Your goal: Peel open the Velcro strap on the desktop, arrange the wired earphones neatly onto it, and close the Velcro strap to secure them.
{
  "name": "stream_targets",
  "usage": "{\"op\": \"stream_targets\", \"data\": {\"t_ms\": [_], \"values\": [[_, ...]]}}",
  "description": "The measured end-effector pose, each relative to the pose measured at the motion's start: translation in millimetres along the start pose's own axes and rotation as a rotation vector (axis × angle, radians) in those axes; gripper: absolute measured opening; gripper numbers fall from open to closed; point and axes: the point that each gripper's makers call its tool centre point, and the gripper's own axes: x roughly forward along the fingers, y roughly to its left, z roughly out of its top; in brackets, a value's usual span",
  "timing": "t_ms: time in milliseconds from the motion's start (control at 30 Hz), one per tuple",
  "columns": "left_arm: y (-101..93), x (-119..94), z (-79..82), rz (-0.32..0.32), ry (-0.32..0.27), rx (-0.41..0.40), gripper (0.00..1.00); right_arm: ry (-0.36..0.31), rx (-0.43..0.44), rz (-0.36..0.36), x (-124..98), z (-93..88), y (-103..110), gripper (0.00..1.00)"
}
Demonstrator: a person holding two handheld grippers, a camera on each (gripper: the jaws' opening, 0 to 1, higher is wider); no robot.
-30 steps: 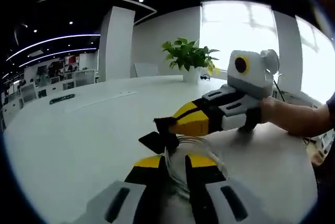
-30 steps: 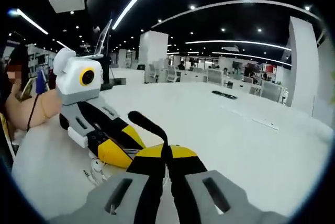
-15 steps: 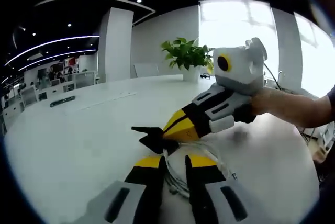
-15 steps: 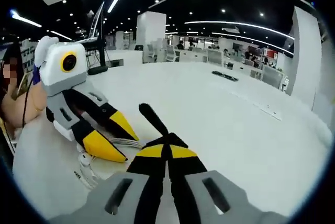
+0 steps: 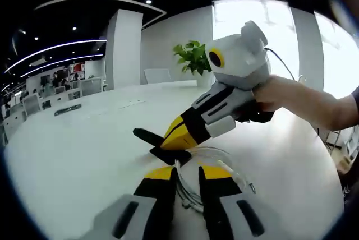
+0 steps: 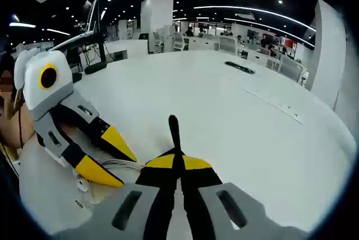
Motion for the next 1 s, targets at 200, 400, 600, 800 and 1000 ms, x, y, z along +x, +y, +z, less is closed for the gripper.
{"op": "stream_targets", "data": {"t_ms": [200, 400, 600, 800, 1000], "values": [[0.4, 0, 0.5, -0.001, -0.001, 0.002, 0.2, -0.02, 0.001, 0.025, 6, 1.7, -5, 0.05], [0.9, 0, 1.0, -0.001, 0.0, 0.007, 0.2, -0.056, -0.012, 0.026, 11, 5.0, -11, 0.05], [1.6, 0, 1.1, 0.0, 0.001, 0.011, 0.2, -0.145, -0.008, 0.042, 15, 7.9, -17, 0.05], [1.7, 0, 1.2, -0.001, -0.002, 0.01, 0.2, -0.218, -0.005, 0.041, 16, 8.2, -21, 0.05], [2.0, 1, 1.0, -0.003, -0.01, 0.003, 0.21, -0.249, -0.055, 0.015, 17, 11.3, -24, 0.05]]}}
